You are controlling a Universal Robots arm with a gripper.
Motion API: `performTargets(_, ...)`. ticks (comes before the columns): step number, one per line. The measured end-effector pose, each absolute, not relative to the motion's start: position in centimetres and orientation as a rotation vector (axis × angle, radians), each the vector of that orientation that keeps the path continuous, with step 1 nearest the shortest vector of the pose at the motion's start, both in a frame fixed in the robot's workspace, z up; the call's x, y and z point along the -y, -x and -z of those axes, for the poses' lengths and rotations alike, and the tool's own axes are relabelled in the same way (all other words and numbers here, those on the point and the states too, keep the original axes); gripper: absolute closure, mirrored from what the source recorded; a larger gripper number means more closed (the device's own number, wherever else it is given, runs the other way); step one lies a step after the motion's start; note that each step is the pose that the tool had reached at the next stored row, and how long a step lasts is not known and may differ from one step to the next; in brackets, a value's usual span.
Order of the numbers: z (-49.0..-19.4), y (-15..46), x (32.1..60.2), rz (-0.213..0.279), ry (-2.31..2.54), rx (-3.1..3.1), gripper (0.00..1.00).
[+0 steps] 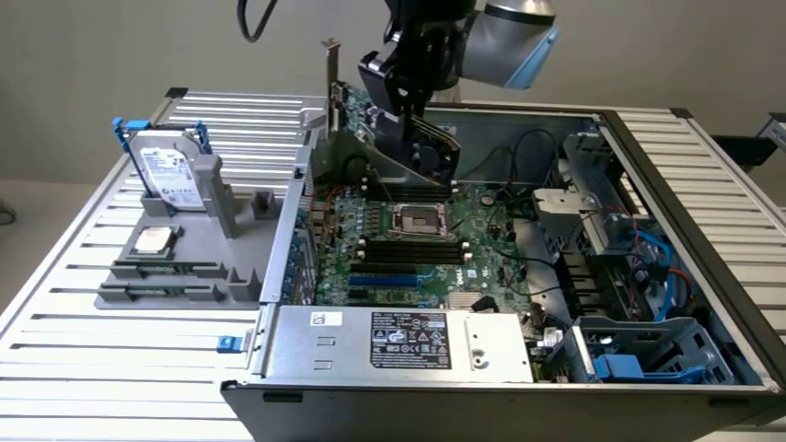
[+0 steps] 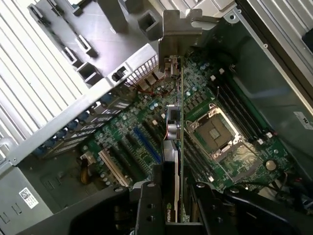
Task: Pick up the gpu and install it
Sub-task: 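Pick up the gpu and move the gpu toward the slot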
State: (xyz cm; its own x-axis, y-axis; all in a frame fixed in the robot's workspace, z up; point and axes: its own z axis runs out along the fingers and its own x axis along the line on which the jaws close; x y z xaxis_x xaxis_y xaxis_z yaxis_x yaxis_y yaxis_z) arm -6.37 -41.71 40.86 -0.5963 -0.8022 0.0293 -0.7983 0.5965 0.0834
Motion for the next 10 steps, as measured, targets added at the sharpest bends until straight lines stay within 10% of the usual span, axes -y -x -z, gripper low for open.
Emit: performTargets(10,-40.53,6.37,41.71,0.181,-1.572,2.682,0.73)
